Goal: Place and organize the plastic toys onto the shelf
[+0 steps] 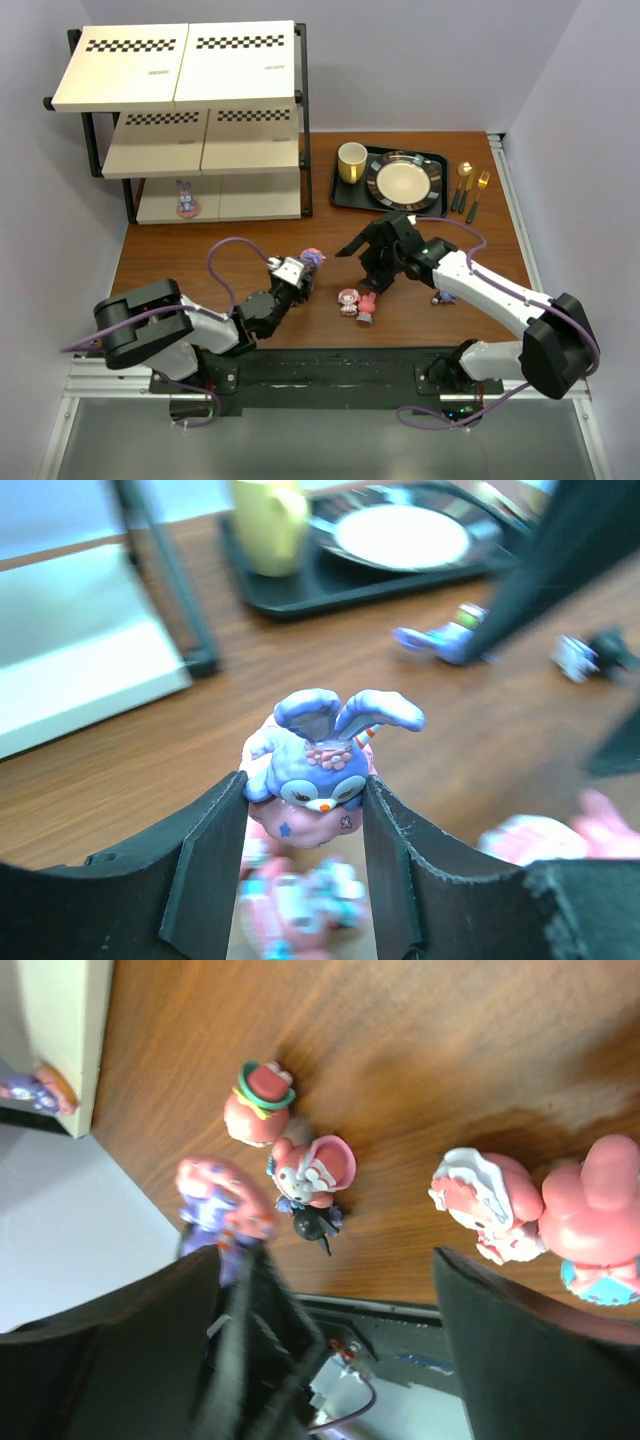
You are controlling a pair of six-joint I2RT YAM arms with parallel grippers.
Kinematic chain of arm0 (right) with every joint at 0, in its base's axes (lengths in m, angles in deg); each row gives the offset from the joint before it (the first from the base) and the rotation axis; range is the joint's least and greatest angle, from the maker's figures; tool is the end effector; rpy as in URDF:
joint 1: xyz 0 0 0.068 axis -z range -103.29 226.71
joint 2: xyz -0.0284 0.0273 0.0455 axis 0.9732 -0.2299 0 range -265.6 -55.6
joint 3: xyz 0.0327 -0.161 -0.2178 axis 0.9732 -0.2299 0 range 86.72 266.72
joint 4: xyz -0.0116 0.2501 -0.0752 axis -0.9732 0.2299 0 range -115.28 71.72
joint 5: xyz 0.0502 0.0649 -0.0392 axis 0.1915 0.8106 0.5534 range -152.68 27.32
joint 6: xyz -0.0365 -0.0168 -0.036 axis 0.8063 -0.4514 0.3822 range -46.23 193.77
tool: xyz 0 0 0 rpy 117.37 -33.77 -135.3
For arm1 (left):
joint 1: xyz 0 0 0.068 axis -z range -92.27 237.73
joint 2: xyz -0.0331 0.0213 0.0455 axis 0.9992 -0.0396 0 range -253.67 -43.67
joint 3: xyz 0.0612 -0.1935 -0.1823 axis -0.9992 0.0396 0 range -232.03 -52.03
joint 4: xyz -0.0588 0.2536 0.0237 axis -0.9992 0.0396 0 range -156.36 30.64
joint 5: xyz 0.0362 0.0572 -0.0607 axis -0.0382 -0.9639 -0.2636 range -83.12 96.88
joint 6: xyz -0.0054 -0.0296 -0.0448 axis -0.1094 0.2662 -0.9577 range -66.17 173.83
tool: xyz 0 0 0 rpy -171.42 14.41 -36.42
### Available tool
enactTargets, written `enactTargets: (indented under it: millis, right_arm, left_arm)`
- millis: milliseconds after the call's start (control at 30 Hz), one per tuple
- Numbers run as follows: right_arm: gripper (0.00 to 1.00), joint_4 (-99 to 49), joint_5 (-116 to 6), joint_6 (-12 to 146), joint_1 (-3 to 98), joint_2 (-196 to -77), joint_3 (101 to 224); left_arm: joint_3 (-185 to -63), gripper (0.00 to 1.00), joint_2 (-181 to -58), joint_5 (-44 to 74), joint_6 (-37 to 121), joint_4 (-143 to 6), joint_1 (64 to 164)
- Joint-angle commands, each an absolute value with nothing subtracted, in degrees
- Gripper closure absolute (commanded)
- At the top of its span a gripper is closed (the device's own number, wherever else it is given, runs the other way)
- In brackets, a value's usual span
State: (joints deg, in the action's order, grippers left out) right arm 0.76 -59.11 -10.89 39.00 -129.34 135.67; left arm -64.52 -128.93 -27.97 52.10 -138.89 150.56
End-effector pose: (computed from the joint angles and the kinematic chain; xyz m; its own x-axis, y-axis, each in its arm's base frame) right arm 0.2066 0.1625 0.2338 -0.6959 0.7181 -0.0107 0.5509 0.5433 0.6334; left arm 0.1236 -0.1964 0.1599 -0.0161 -0.0231 -0.9996 0.4688 0.8829 -0.0280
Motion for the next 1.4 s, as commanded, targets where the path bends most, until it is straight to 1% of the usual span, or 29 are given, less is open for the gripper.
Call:
enactTargets:
  millis: [0,67,133,267,333,433,533,667,867,1167,1367]
  right_arm:
    - [0.02,-3.03,-61.72,-0.28,41.28,-126.36,134.62]
    - [0.01,-4.36,-61.28,3.87,42.16,-125.75,134.09]
    - [0.01,-6.3,-61.1,11.08,43.4,-125.3,134.09]
    - [0.01,-7.61,-62.6,23.98,44.01,-123.37,134.44]
    - [0.02,-8.93,-63.74,27.7,44.01,-121.44,134.09]
    - [0.02,-11.39,-64.18,33.41,44.01,-118.9,133.21]
    - [0.02,-13.07,-63.48,37.64,43.93,-117.75,132.68]
    - [0.02,-14.12,-62.86,41.24,43.93,-117.57,132.42]
    - [0.01,-16.23,-59.96,44.93,43.93,-115.81,130.58]
    - [0.02,-16.58,-58.9,49.07,44.01,-116.25,130.66]
    - [0.01,-16.58,-57.94,50.91,44.1,-115.99,130.92]
  left_arm:
    - [-60.92,1.0,-121.13,-29.59,48.3,-164.02,145.32]
    - [-60.03,1.0,-118.83,-28.98,46.9,-160.24,143.2]
    - [-58.8,1.0,-115.84,-27.32,44.62,-156.03,138.9]
    - [-57.48,1.0,-111.89,-25.29,44.43,-151.89,132.22]
    - [-57.57,1.0,-111.0,-24.32,43.56,-148.21,128.26]
    - [-57.31,1.0,-111.08,-22.48,42.85,-146.7,122.99]
    - [-57.74,1.0,-113.45,-20.46,41.45,-147.12,118.51]
    - [-59.41,1.0,-120.64,-17.64,40.12,-150.2,112.97]
    - [-63.18,1.0,-126.98,-13.6,40.03,-151.53,107.26]
    - [-70.92,1.0,-139.1,-12.54,40.38,-157.41,106.11]
    - [-73.82,1.0,-143.77,-14.12,40.21,-160.31,105.14]
